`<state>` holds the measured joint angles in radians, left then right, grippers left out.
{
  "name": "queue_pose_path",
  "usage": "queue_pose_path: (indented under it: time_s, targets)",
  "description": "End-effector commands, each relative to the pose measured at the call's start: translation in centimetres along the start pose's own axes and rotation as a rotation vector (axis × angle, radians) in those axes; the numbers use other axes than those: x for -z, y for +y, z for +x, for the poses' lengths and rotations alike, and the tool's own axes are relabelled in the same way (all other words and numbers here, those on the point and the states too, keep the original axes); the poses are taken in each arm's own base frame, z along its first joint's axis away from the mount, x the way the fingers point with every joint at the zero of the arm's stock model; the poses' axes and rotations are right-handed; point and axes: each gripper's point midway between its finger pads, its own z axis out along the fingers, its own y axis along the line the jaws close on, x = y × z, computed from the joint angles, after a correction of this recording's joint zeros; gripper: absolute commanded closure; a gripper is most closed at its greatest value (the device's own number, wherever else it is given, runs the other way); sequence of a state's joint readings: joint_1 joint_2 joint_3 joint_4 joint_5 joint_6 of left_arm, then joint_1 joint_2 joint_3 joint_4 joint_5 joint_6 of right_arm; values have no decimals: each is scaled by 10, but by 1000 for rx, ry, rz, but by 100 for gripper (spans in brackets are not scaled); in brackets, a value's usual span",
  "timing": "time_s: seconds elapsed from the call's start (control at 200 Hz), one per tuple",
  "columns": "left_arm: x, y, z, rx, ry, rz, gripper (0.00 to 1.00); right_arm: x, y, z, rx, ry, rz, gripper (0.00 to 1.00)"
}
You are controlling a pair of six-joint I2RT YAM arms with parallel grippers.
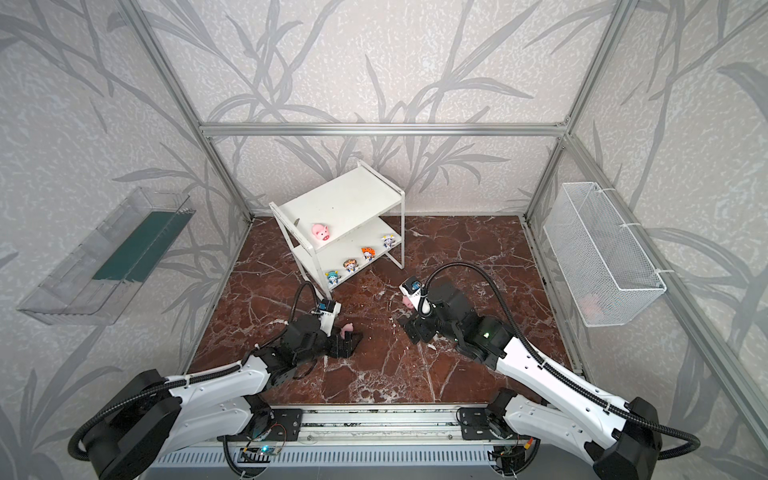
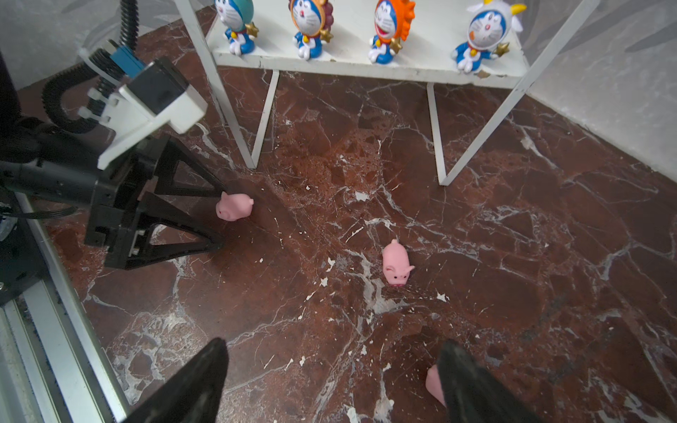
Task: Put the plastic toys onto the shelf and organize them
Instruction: 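Move the right gripper down over another pink pig on the floor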
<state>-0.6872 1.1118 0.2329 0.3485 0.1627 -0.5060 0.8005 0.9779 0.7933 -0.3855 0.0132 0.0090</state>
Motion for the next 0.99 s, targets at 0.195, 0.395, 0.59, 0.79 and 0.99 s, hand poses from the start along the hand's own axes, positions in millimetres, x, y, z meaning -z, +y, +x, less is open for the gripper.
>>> queue_pose_path:
  time_s: [0.195, 0.395, 0.59, 0.79, 0.99]
  targets:
    - [-3, -11, 9, 20, 33, 47, 5, -37, -1, 29, -162, 74, 22, 12]
    - [23, 1, -5, 26, -38, -40, 4, -75, 28, 53, -212, 179, -70, 23]
    - [69, 12, -26, 15, -158, -127, 1, -115, 72, 56, -202, 244, -136, 27]
    - [111, 19, -44, 30, -233, -207, 1, -158, 101, 53, -231, 266, -156, 31]
    - [133, 14, -61, 20, -235, -248, 1, -189, 136, 49, -232, 295, -235, 31]
